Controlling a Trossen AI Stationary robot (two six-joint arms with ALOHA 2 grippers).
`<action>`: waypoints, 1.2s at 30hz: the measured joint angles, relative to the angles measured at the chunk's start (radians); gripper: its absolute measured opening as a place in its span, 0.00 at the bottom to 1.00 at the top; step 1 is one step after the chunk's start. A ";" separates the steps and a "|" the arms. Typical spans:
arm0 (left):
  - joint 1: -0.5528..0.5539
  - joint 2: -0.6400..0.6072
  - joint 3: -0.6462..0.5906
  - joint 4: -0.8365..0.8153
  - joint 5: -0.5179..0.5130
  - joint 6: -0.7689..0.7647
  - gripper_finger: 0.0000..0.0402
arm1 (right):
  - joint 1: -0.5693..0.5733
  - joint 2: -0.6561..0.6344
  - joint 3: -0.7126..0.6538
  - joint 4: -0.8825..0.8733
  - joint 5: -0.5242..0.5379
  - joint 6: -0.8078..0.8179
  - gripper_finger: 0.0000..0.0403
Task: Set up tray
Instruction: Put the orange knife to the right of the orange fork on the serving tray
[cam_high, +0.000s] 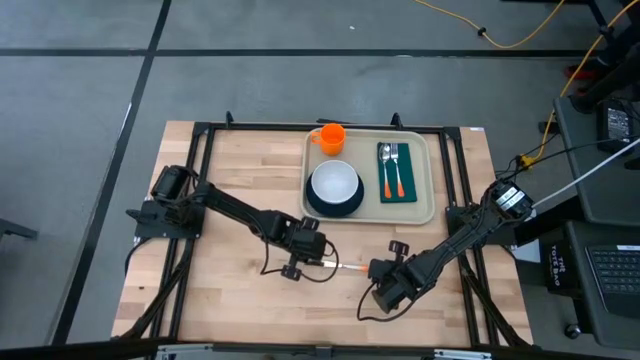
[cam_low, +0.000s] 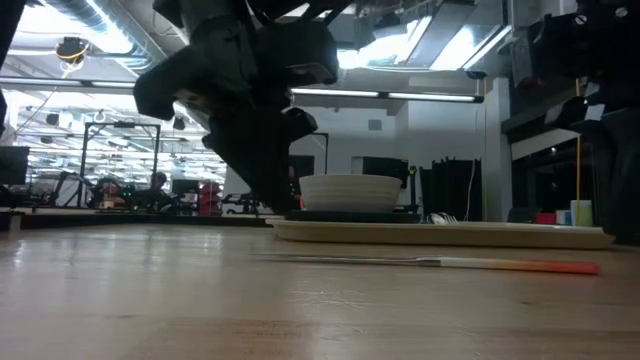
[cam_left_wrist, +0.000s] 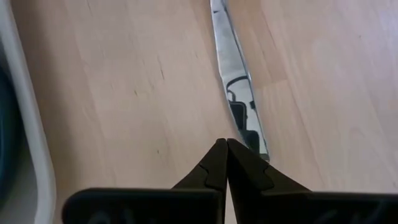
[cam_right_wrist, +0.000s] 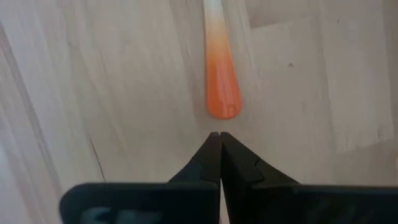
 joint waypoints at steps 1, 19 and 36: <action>-0.002 0.000 0.000 0.000 0.000 0.000 0.01 | 0.000 0.000 0.000 0.000 0.000 -0.004 0.01; -0.055 0.038 -0.029 0.034 -0.005 -0.119 0.01 | 0.000 0.000 0.000 -0.001 0.001 0.001 0.01; -0.070 0.045 -0.029 0.038 -0.025 -0.134 0.00 | 0.000 0.000 0.000 0.005 0.009 0.006 0.01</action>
